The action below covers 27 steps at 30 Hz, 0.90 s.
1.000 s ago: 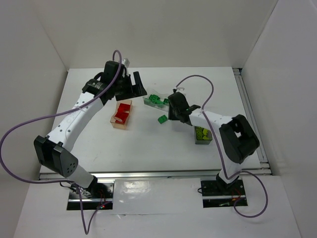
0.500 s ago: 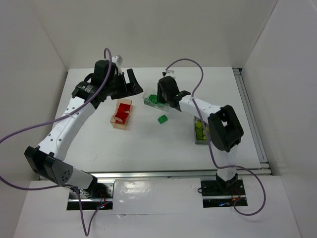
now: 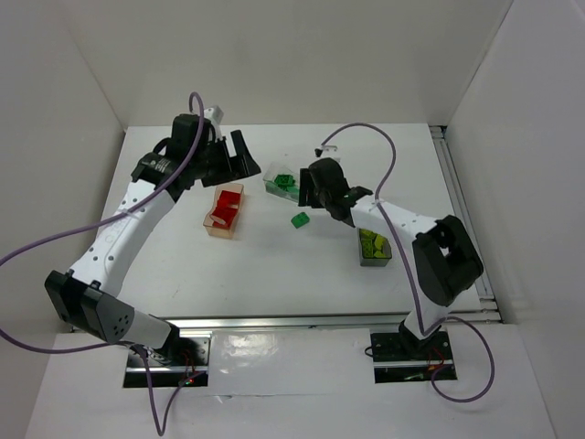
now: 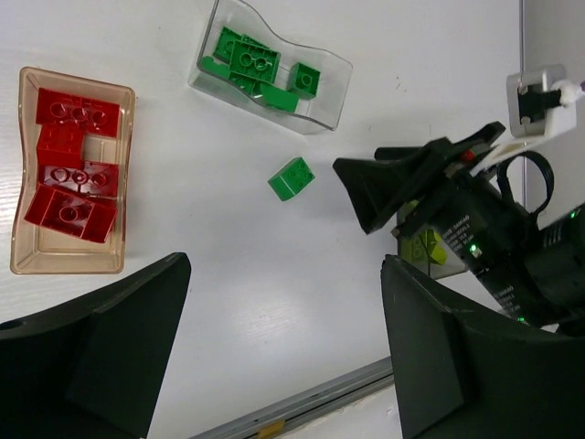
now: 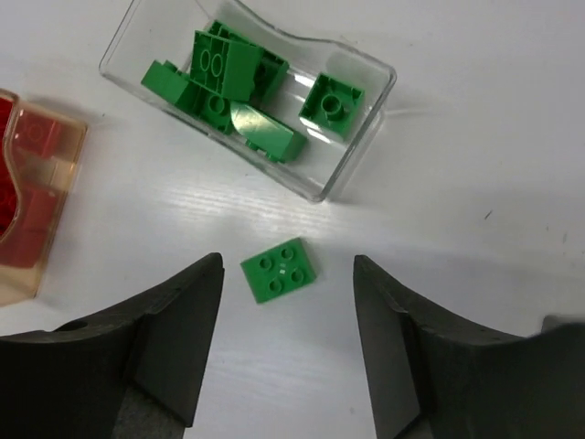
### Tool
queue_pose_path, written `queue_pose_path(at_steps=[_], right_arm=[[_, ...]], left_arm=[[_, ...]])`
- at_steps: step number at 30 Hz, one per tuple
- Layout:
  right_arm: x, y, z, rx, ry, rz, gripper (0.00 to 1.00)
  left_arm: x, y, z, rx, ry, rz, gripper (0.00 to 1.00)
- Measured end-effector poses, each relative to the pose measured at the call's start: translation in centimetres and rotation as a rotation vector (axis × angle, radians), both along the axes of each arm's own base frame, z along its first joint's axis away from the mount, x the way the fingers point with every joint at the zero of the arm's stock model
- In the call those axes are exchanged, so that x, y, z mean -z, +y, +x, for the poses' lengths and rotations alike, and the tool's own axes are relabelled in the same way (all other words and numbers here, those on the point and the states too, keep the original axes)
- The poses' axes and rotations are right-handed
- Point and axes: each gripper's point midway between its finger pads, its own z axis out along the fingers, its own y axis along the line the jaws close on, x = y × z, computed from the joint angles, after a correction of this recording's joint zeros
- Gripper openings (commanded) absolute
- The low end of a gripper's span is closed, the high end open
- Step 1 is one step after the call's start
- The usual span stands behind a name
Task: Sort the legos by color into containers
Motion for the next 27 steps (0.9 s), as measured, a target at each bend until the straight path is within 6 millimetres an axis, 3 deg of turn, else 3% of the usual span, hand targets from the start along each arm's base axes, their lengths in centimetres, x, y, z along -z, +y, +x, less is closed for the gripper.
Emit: queue_pose_path(at_steps=[2, 5, 12, 19, 27], right_arm=[[0.0, 0.1, -1.1, -0.008, 0.005, 0.009, 0.79], [1.7, 0.6, -2.9, -0.028, 0.051, 0.014, 0.90], [6.2, 1.7, -5.0, -0.044, 0.189, 0.031, 0.90], [9.4, 3.9, -5.1, -0.070, 0.256, 0.017, 0.90], [9.4, 6.4, -2.3, -0.057, 0.208, 0.007, 0.85]], left_arm=[[0.2, 0.0, -0.1, 0.003, 0.006, -0.001, 0.93], [0.5, -0.1, -0.1, 0.003, 0.013, 0.000, 0.93], [0.7, -0.2, -0.2, 0.009, 0.017, -0.004, 0.93], [0.6, -0.2, -0.2, 0.008, 0.014, -0.005, 0.92], [-0.7, 0.2, -0.7, 0.002, -0.020, -0.013, 0.92]])
